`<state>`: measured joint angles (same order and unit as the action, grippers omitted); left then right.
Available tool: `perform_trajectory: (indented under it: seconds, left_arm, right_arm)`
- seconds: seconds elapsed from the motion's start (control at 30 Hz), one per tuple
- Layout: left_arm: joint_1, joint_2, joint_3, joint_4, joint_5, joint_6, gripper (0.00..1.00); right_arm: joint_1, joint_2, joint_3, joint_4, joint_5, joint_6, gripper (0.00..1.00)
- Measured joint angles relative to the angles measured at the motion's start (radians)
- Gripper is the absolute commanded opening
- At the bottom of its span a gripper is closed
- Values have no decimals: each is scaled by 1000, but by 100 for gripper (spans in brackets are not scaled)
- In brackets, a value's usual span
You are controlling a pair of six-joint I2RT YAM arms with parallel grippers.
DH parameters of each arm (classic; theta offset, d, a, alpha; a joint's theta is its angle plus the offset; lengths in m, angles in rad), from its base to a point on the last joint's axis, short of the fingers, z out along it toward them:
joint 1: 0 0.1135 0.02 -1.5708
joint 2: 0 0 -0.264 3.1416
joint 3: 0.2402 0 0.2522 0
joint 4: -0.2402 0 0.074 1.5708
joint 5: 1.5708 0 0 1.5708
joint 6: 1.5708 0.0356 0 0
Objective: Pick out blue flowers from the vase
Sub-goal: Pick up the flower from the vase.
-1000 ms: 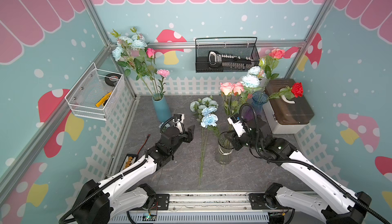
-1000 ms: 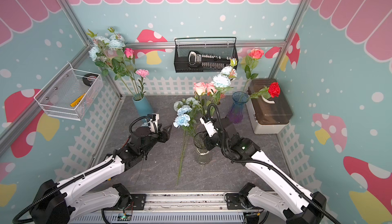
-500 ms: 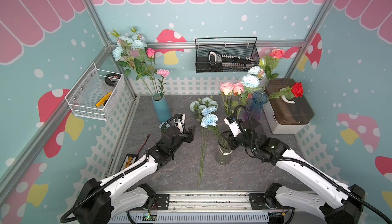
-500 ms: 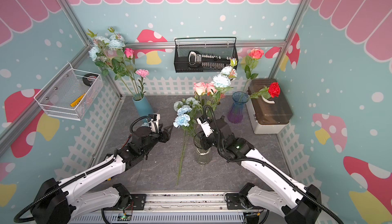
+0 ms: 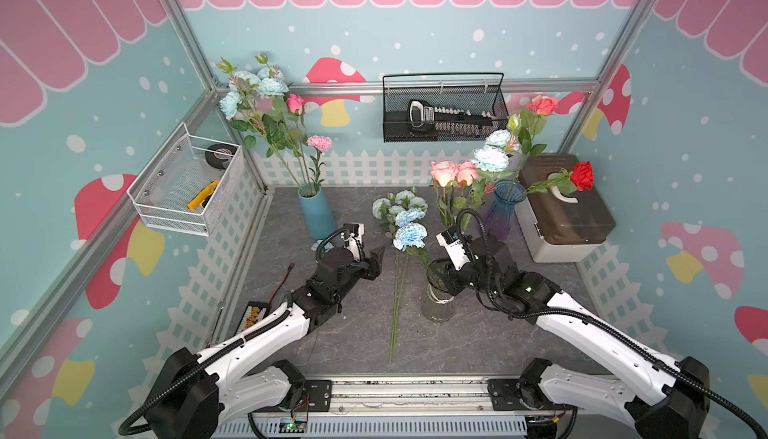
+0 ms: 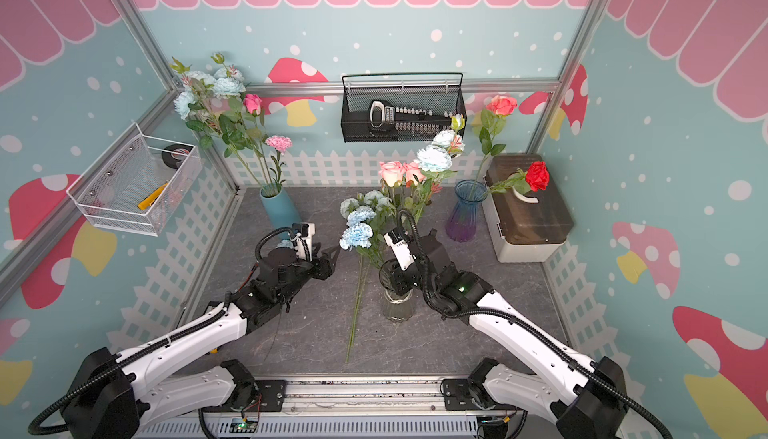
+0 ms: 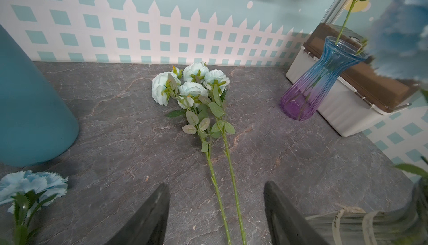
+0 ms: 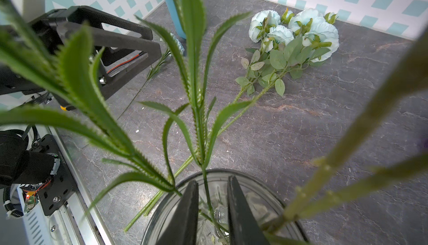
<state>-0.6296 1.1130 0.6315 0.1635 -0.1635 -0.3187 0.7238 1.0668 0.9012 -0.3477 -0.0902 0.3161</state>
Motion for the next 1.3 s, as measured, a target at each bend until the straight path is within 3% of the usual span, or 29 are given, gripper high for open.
perform_trajectory:
  seconds: [0.3,0.73,1.3]
  left_arm:
    - [0,0,0,0,0,0,65]
    - [0,0,0,13,13,-1,65]
    - [0,-8,0,8,23,-8,65]
  right_arm:
    - [5,14,-6,16,2,11,22]
    - [10,18,-23,60,0,26,0]
    - [10,-74,-7,32,21,14,0]
